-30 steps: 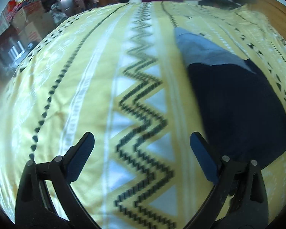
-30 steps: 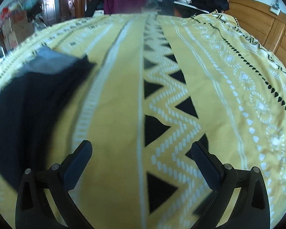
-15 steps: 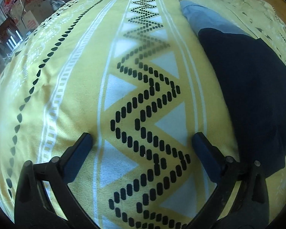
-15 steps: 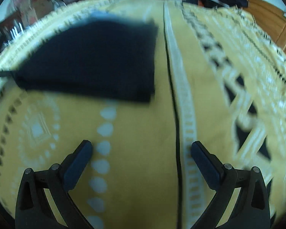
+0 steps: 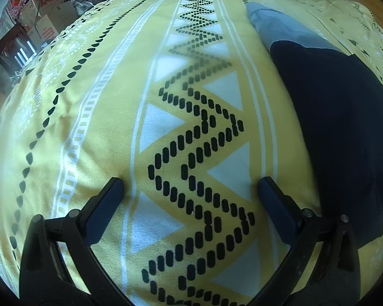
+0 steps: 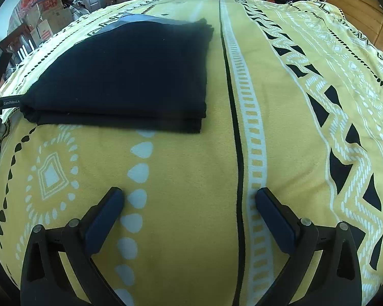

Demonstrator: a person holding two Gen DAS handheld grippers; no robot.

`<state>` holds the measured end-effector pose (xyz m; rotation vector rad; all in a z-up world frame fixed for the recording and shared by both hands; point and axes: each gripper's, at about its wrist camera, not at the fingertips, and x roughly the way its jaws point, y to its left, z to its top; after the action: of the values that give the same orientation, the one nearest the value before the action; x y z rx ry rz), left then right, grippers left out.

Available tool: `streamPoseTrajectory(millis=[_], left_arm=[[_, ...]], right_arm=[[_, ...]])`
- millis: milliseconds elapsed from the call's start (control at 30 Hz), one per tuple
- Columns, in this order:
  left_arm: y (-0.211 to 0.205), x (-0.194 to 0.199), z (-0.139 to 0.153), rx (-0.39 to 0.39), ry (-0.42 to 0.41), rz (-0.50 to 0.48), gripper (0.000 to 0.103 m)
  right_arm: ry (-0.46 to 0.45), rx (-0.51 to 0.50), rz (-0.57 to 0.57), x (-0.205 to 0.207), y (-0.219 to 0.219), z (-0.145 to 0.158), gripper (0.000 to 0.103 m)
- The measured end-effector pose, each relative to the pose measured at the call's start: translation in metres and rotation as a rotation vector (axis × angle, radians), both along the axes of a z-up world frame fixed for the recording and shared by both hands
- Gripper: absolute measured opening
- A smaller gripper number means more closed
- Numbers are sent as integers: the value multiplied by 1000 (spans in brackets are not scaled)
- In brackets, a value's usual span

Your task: Fold small clothes

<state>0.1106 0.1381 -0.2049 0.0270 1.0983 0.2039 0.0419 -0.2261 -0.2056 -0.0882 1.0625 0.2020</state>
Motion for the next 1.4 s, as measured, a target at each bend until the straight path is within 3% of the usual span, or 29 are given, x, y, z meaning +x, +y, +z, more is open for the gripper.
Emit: streamPoseTrajectory(millis=[300,433,600,700,800,867,1067,1167,1267,1400], left_arm=[[6,2,-3,-32,-61,37,103],[8,4,-2,-45,-44,20,103],[8,6,-3,-52,-68,79,103],[8,2,5,-64,-73,59,103],[5,-16,32,-55,-115,47,103],[-4,-35,65,-33,-173,29,103],[-53,-95,182,7,-439,-6,103],[-79,-112,219,-83,-487,-60,103],[-100,-124,237,-196,-475,-121,103],[-126,-137,249,-116,-507,-173,103]], right_arm=[[2,18,-4,1,-3,-1,103],[-24,24,-22,-2,-3,0,103],[-30,36,-23,-1,-5,1,103],[0,15,-7,2,-2,4,103],[5,21,-6,4,-3,13,103],[-32,19,-16,-2,-6,30,103],[-278,0,-75,-29,-11,149,103],[-411,7,-82,-39,-3,210,103],[-488,45,-132,-52,0,255,103],[-484,81,-161,-71,7,271,103]])
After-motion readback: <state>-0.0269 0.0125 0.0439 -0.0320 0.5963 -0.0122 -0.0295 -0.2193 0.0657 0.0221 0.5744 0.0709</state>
